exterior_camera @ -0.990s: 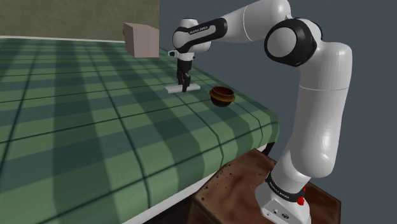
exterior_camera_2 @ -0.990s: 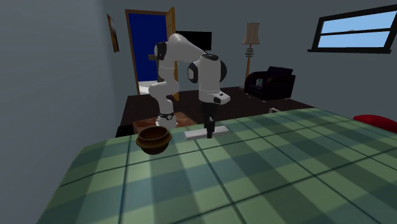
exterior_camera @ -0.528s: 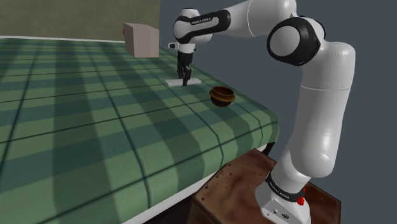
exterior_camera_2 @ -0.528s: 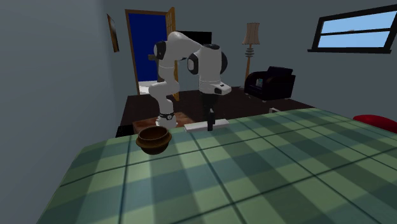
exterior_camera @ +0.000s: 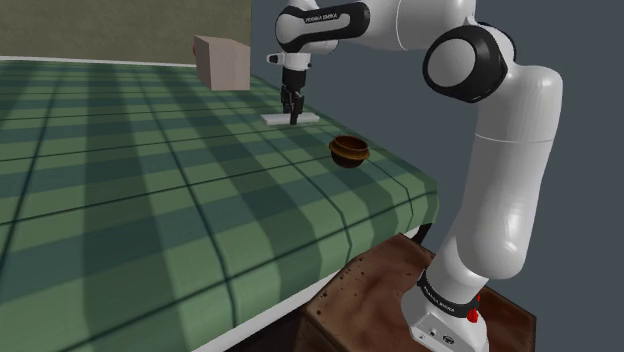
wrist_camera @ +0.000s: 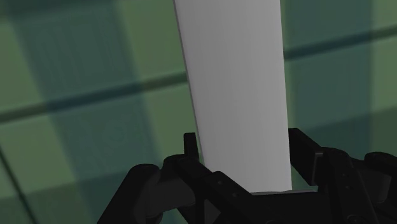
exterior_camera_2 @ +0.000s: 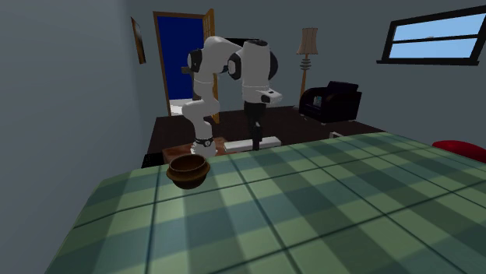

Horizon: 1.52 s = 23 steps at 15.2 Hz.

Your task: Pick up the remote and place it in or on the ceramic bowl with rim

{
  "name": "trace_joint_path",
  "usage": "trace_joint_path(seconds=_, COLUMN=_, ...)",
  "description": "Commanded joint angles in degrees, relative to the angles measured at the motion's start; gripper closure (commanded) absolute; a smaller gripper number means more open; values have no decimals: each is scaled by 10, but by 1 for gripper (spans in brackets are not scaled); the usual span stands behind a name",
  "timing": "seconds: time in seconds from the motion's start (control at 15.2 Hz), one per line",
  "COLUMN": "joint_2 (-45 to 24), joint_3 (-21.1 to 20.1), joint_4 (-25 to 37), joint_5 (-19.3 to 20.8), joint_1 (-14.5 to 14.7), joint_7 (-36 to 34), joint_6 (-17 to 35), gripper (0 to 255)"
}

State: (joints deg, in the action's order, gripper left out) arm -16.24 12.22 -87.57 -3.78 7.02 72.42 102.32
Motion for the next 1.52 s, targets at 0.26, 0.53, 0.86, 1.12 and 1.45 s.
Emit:
trace_joint_path(seconds=0.26, joint_2=67, joint_3=24, joint_4=-88, joint_5=11, joint_1=-30, joint_7=54, joint_6=22, gripper=255)
trace_joint_path(seconds=0.53, joint_2=104, joint_3=43, joint_4=-136, joint_5=19, joint_1=-52, joint_7=96, joint_6=33, gripper=255)
trace_joint_path(seconds=0.86, joint_2=139, joint_3=71, joint_4=-179, joint_5=30, joint_1=-83, joint_7=152, joint_6=42, gripper=255)
trace_joint_path(seconds=1.12, joint_2=158, joint_3=95, joint_4=-201, joint_5=37, joint_1=-108, joint_7=199, joint_6=46, gripper=255)
trace_joint_path(seconds=1.45, joint_2=155, joint_3=99, joint_4=-228, joint_5=36, joint_1=-111, joint_7=206, joint_6=77, gripper=255)
